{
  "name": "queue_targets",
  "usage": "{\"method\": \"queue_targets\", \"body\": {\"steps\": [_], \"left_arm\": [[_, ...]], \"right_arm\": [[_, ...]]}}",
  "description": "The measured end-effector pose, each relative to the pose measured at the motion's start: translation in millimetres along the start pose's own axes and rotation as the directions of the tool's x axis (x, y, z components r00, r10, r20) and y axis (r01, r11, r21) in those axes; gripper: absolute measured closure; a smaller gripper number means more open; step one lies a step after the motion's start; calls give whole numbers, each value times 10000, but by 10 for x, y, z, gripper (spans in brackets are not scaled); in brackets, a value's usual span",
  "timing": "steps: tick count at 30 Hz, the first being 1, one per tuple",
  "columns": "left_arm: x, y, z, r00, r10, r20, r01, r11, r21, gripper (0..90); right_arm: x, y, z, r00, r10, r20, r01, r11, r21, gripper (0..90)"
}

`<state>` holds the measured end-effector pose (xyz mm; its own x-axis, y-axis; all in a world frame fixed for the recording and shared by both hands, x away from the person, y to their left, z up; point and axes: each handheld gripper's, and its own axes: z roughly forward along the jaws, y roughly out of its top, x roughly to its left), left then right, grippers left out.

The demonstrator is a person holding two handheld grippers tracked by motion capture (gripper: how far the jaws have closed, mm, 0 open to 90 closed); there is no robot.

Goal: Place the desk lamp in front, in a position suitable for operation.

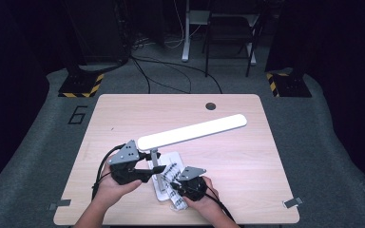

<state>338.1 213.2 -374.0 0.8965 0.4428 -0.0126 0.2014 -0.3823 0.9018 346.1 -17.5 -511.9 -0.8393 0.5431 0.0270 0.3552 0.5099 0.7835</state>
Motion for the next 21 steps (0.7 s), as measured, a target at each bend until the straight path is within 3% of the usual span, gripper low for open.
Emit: {"method": "queue_targets", "body": {"steps": [4, 6, 13, 21], "left_arm": [[-8, -2, 8, 10000, -22, -7, 22, 10000, -51, 525], [-6, -2, 5, 10000, -15, 22, 15, 10000, -35, 526], [0, -2, 0, 10000, -8, 34, 8, 10000, -2, 525], [-3, -8, -1, 10000, -2, -7, 2, 10000, -56, 526]], "right_arm": [[-19, 15, 31, 10000, -36, -70, 36, 10000, 2, 803], [-64, 26, 59, 9995, 206, -220, -207, 9998, -45, 803], [-183, 166, 219, 9997, 199, 136, -199, 9998, 1, 805], [-313, 286, 356, 9991, 353, 241, -353, 9994, -1, 805]]}}
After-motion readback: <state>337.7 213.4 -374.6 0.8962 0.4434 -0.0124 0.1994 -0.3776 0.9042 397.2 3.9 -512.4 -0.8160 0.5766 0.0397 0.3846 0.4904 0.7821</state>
